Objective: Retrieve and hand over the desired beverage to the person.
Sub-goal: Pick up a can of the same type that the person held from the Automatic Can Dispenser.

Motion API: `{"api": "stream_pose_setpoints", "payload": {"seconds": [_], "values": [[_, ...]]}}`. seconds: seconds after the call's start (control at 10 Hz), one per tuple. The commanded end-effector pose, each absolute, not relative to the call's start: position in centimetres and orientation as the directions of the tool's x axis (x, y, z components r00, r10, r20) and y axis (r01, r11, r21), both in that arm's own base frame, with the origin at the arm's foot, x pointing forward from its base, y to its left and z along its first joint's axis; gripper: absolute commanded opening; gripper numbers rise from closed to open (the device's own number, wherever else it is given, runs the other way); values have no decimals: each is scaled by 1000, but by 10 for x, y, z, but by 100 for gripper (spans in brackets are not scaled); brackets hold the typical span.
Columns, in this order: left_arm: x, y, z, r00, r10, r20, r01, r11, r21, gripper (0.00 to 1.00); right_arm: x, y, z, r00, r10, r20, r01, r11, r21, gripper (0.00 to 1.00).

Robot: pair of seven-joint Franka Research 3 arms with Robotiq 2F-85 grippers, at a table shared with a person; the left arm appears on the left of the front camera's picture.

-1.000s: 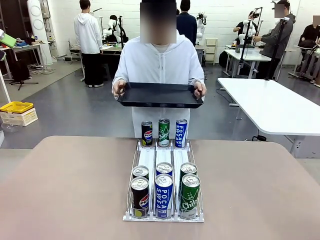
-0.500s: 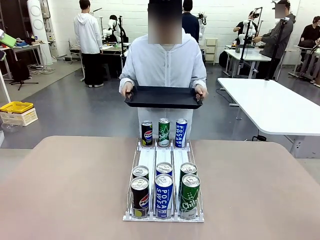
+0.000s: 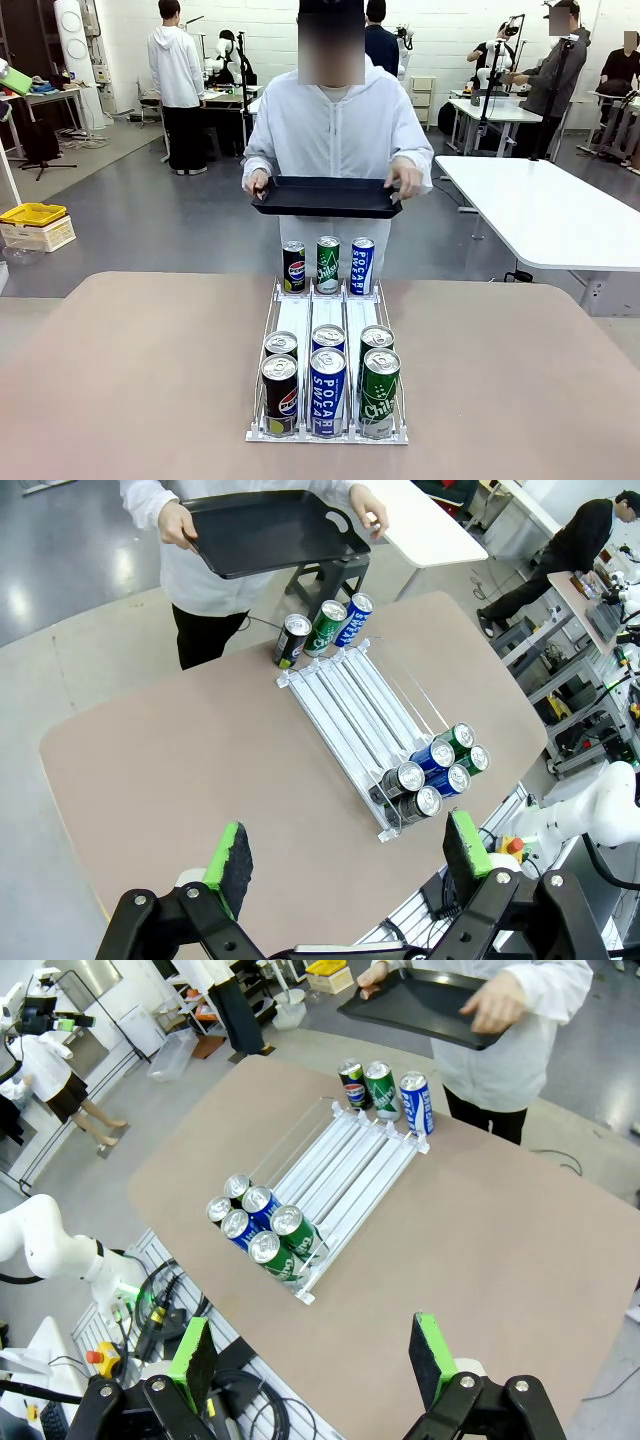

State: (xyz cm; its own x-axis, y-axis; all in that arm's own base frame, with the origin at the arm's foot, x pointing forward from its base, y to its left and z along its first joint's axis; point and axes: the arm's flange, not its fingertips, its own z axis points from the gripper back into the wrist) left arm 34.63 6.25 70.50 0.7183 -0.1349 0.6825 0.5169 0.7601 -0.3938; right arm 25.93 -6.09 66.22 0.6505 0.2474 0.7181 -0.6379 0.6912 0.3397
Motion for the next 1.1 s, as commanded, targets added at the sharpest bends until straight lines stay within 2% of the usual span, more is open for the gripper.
{"api": "stream_pose_setpoints", "payload": {"seconds": [0.0,1.0], "values": [[346,63,706,713,-146,686,528,756,-387,100,261,-59,663,642,250,725,-652,676,344,100],[346,63,706,713,-146,686,528,756,-387,100,261,-59,663,642,250,725,-652,676,344,100]]}}
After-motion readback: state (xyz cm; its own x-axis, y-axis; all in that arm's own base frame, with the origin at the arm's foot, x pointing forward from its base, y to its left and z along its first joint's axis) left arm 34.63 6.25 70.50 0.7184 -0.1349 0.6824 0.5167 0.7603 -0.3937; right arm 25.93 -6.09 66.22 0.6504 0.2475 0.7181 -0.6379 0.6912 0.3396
